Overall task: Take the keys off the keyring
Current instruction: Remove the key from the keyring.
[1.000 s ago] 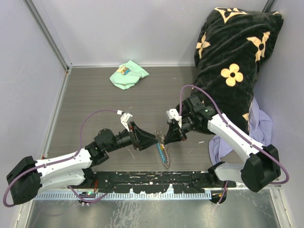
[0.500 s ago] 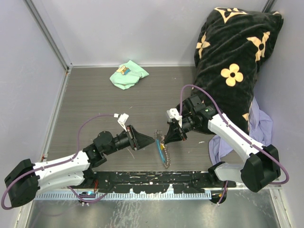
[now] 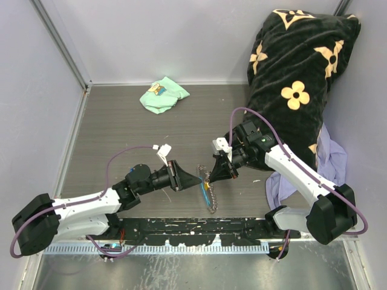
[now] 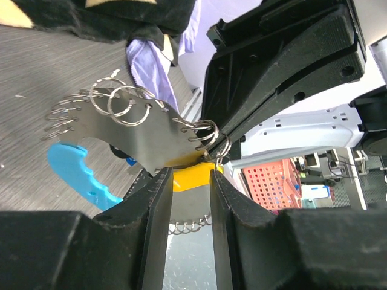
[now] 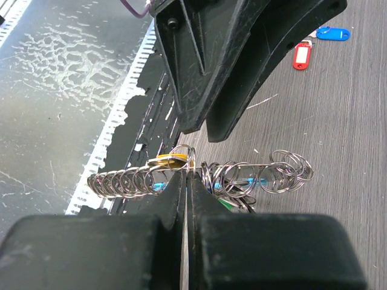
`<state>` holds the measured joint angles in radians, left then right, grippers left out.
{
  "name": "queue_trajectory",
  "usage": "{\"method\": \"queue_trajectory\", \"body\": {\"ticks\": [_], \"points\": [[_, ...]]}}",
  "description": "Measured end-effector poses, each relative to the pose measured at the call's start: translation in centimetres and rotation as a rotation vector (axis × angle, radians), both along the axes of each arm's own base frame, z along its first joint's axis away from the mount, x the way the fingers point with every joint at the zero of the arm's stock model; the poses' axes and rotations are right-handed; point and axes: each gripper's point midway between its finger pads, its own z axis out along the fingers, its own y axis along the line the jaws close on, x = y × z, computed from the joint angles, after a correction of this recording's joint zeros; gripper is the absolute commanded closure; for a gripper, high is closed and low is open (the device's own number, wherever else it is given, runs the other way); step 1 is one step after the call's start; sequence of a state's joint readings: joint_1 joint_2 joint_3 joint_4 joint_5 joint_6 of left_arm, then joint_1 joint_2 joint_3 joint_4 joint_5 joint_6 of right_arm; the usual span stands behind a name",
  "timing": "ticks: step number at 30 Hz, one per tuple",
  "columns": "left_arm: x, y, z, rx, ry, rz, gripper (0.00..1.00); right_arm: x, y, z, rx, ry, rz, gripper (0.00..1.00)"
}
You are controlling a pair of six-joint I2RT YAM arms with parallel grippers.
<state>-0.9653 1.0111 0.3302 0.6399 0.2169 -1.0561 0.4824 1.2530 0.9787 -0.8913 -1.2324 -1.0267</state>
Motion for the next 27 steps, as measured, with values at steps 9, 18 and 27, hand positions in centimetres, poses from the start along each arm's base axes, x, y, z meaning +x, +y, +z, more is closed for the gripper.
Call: {"method": "queue_trajectory", "body": {"ticks": [9,18,27], "points": [[-0.8,-0.7,1.0,-0.034,-0.018,-0.056,0.66,0.0,0.0,0.0,0.000,0.000,0.000,0.99],[-1.0,-1.5,1.0,-0.030,-0.014,-0.083,0.67,0.0,0.0,0.0,0.000,0.000,0.000,0.99],[-1.0,-1.7,1.0,-0.029,-0.010,-0.092,0.73,0.0,0.0,0.0,0.000,0.001,0.000,0.99]]}}
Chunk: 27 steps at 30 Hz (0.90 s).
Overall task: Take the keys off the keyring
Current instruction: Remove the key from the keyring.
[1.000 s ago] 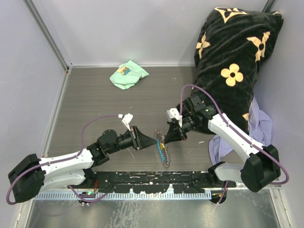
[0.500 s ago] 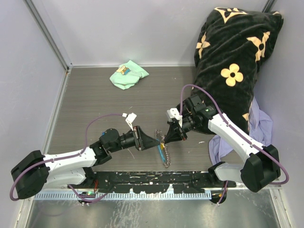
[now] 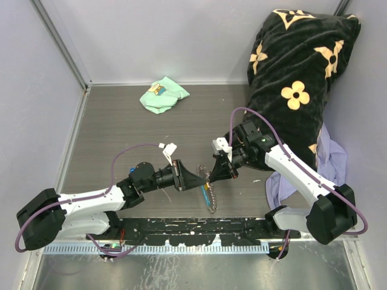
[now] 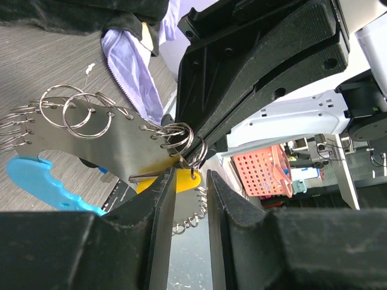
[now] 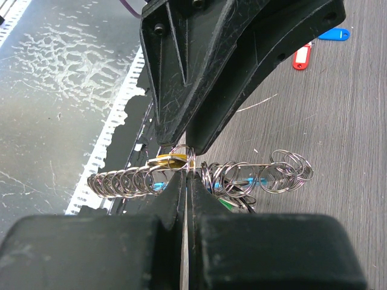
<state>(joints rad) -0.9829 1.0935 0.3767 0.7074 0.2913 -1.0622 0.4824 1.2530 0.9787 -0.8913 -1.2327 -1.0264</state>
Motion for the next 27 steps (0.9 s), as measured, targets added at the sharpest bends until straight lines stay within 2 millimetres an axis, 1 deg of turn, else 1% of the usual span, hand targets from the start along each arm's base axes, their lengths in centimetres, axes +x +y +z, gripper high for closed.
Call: {"method": "queue_trajectory", "body": {"ticks": [5,6,8,10,13,15,21,27], "points": [[0.1,-0.2,0.0,0.004,0.003,0.000,0.77,0.0,0.0,0.0,0.000,-0.001,0.000,0.99],[0.2,-0.3,0.1,0.003,0.002,0.000,0.80,0.0,0.0,0.0,0.000,0.000,0.000,0.99],[0.2,-0.4,0.2,0.003,0.000,0.000,0.90,0.0,0.0,0.0,0.000,0.000,0.000,0.99],[0.2,-0.4,0.0,0.010,0.001,-0.001,0.95,0.0,0.0,0.0,0.001,0.002,0.001,0.99],[0.3,-0.4,-0.3,0.024,0.007,0.000,0.98,0.0,-0.1,0.0,-0.003,0.003,-0.003,0.99],[0.3,-0.3,-0.4,0.033,0.004,0.000,1.00,0.0,-0.1,0.0,-0.004,0.004,-0.005,0.99],[0.0,0.5,-0.2,0.076,-0.029,0.003,1.00,0.1,-0.1,0.0,-0.001,0.002,-0.004,0.99],[0.2,1.0,-0.1,0.159,-0.075,0.015,1.00,0.1,0.0,0.0,0.000,0.000,-0.004,0.99]]}}
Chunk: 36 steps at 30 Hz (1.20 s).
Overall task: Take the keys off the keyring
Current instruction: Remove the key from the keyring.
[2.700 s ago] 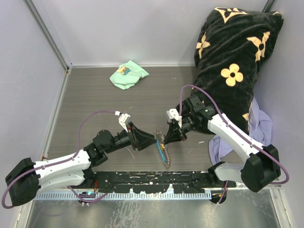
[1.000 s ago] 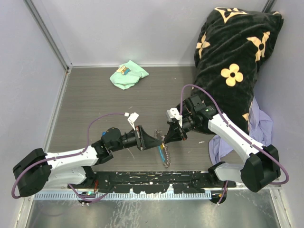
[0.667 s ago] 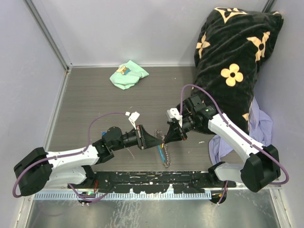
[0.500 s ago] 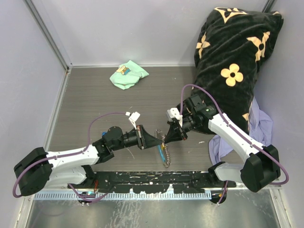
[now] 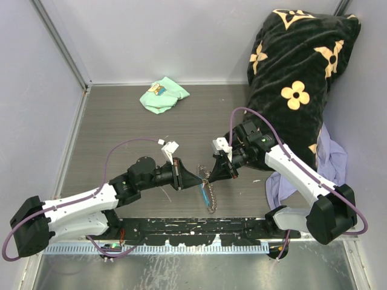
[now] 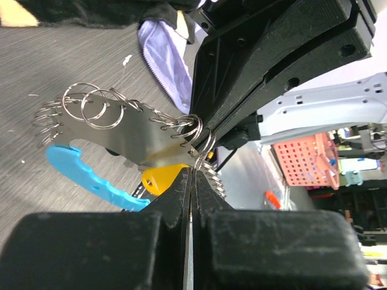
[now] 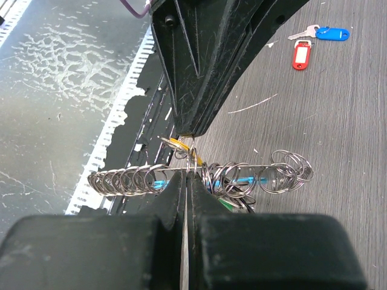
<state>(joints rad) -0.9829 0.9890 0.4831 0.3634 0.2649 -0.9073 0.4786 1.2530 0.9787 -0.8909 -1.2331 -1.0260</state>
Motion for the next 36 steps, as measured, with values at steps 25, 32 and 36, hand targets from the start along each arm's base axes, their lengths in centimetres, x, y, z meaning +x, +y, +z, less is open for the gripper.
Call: {"method": "queue_trajectory", "body": {"ticks": [25,32,36], "points": [[-0.2,2.0,-0.6,0.063,-0.271,-0.018,0.43,-0.1,0.0,0.2,0.011,0.005,0.004,0.99],[0.6,1.6,1.6,-0.076,-0.218,0.059,0.41,-0.1,0.0,0.2,0.011,0.005,0.004,0.99],[1.2,1.0,1.2,-0.083,-0.130,0.087,0.42,-0.1,0.0,0.2,0.011,0.005,0.004,0.99]]}}
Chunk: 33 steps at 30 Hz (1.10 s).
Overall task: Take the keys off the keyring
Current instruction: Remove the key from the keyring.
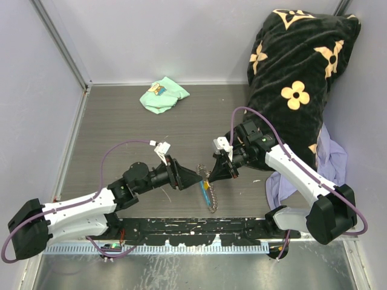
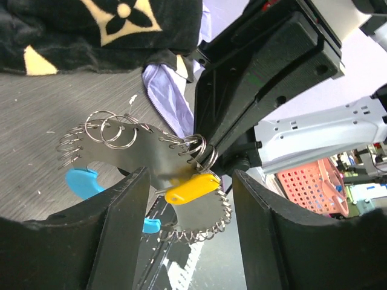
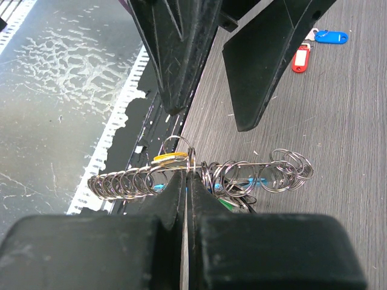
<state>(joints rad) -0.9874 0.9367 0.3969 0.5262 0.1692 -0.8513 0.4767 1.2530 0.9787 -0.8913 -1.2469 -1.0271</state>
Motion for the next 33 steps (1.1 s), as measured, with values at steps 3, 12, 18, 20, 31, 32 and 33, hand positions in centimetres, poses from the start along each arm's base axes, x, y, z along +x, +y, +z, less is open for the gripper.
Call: {"method": "queue_trajectory", "body": {"ticks": [3,12,18,20,31,32,33], "points": [[0.2,-0.3,0.0,0.012,0.038,0.018,0.45,0.0,0.0,0.0,0.000,0.000,0.000,0.99],[-0.2,-1.4,1.2,0.034,0.049,0.002,0.56,0.0,0.0,0.0,0.000,0.000,0.000,0.99],[-0.1,-2.1,-0.1,0.109,0.056,-0.019,0.59,0.0,0.0,0.0,0.000,0.000,0.000,0.99],[-0.1,-2.2,-0.3,0.133,0.050,-0.025,0.62,0.0,0.0,0.0,0.000,0.000,0.000,0.99],[-0.2,-2.7,-0.9,0.182,0.043,-0.054,0.72,0.0,0.0,-0.1,-0.003,-0.002,-0.002,0.99],[-0.3,-2.7,-0.9,0.185,0.042,-0.056,0.72,0.1,0.0,-0.1,-0.004,-0.002,-0.002,0.99],[-0.3,-2.7,-1.0,0.188,0.041,-0.058,0.73,0.1,0.0,-0.1,-0.004,-0.002,-0.002,0.99]]}}
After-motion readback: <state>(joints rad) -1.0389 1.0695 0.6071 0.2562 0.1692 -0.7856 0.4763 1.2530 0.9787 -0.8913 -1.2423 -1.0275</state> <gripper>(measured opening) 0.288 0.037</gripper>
